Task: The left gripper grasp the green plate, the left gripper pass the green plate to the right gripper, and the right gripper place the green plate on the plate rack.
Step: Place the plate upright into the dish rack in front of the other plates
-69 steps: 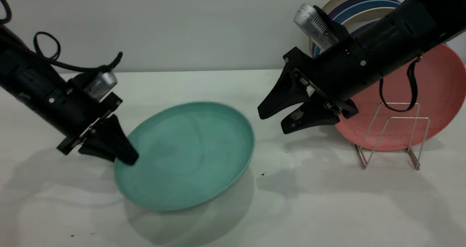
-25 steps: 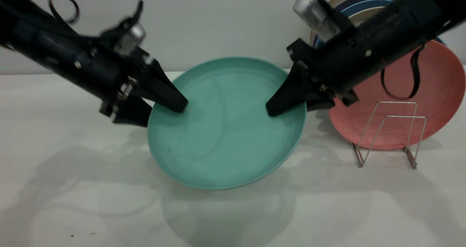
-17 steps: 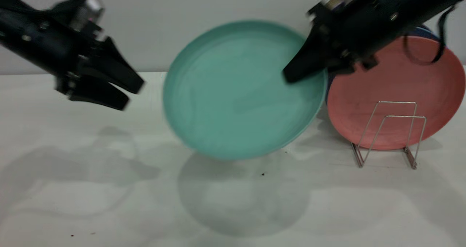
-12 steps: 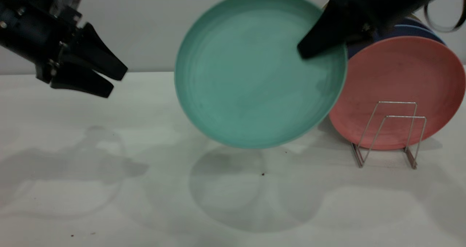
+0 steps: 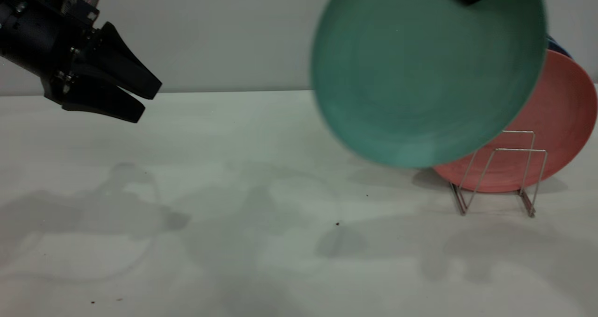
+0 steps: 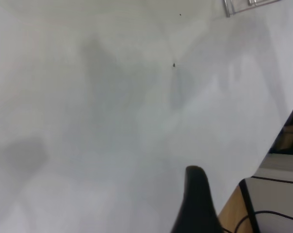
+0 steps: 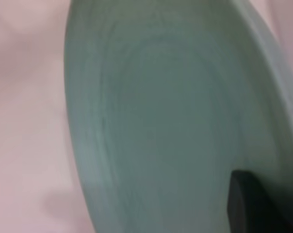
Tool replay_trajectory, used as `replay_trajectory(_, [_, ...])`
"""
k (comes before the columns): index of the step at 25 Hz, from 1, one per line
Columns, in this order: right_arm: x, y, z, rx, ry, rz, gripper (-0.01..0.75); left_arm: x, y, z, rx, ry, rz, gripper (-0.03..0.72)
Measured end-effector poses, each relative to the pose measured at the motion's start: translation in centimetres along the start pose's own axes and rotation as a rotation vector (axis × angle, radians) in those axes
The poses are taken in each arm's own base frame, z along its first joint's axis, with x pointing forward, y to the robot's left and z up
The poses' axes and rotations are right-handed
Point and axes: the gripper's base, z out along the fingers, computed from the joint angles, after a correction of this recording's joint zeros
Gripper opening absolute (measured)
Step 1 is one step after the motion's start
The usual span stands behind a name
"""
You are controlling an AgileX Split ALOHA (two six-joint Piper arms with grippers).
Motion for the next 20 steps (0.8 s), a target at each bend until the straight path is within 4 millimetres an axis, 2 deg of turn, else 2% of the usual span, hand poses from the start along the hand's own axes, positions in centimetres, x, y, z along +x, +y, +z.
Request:
replay_trajectory(5, [0.9,-0.6,-0.4,0.078,0.114,-0.042,0.087,0.0,-0.1,0.0,0.006,0.004,-0.015,0.575])
replay_trajectory(10, [2.3,-0.7,-0.6,0.099,0.192,0.02,0.087,0.1,-0.1,0.0,0.013,0.01,-0.022,0.575])
replay_trajectory(20, [5.3,-2.2,-2.3,0.19,0.254,0.099,0.086,0.1,-0.1,0.0,0.016,0.012,-0.023,0.575])
